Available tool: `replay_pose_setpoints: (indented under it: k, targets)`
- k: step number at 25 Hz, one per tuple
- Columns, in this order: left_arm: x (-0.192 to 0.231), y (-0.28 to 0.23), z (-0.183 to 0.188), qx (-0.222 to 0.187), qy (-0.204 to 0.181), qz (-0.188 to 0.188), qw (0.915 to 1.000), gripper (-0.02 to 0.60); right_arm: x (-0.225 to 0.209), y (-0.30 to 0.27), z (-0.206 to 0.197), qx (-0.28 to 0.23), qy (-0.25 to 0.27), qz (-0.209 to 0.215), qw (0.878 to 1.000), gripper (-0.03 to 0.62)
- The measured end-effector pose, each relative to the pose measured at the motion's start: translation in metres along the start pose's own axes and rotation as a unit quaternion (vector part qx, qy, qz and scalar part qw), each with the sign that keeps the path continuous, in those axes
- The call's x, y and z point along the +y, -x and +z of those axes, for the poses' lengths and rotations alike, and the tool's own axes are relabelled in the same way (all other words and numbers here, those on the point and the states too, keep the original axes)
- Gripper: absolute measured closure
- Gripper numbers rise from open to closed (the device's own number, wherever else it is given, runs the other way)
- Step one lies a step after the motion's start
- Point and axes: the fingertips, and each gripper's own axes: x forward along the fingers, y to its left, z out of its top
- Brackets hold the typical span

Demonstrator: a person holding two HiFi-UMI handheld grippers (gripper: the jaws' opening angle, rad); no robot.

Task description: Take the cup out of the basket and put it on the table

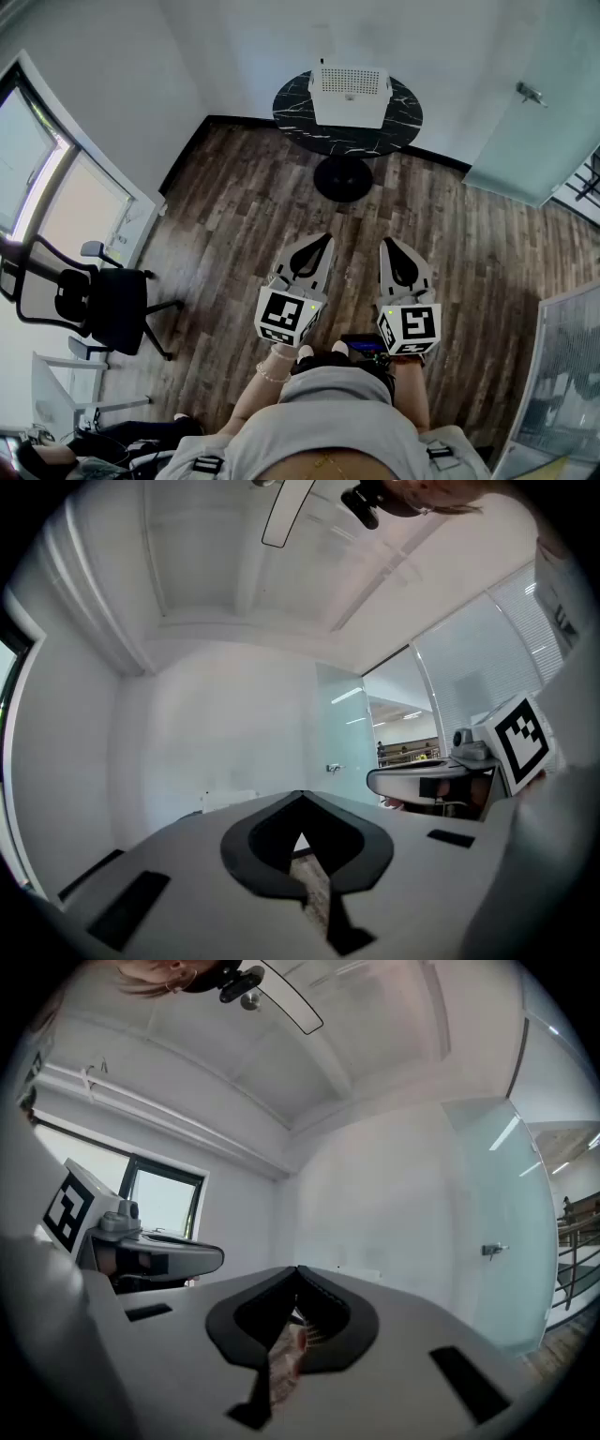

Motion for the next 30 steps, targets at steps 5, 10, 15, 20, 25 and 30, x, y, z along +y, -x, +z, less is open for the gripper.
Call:
replay_pose_setpoints:
  k: [5, 10, 15, 20, 25, 30]
  targets:
    - [-0.004, -0.004, -0.001, -0.001, -0.002, 0.006, 1.0000, 0.577, -0.005, 0.000, -0.003, -0.001, 0.000, 0.008, 1.000, 0.582]
    - [-0.010, -0.012, -0.003, 0.000, -0.004, 0.014, 0.9999, 0.577, -0.013, -0.001, -0.003, -0.008, 0.015, 0.024, 1.000, 0.582]
    - [-0.007, -0.021, -0.003, 0.002, -0.003, 0.026, 0.9997, 0.577, -0.029, -0.003, 0.000, -0.016, 0.015, 0.021, 1.000, 0.582]
    - [-0.003, -0.033, -0.002, 0.000, 0.000, 0.023, 0.9997, 0.577, -0.040, -0.009, -0.001, -0.013, 0.015, 0.012, 1.000, 0.582]
    - [0.004, -0.066, -0.008, -0.001, 0.008, -0.001, 1.0000, 0.577, -0.057, -0.028, -0.008, -0.005, 0.007, -0.004, 1.000, 0.582]
    - [0.028, -0.115, -0.013, -0.006, 0.005, -0.031, 0.9995, 0.577, -0.084, -0.067, -0.013, -0.002, 0.013, -0.037, 0.999, 0.582]
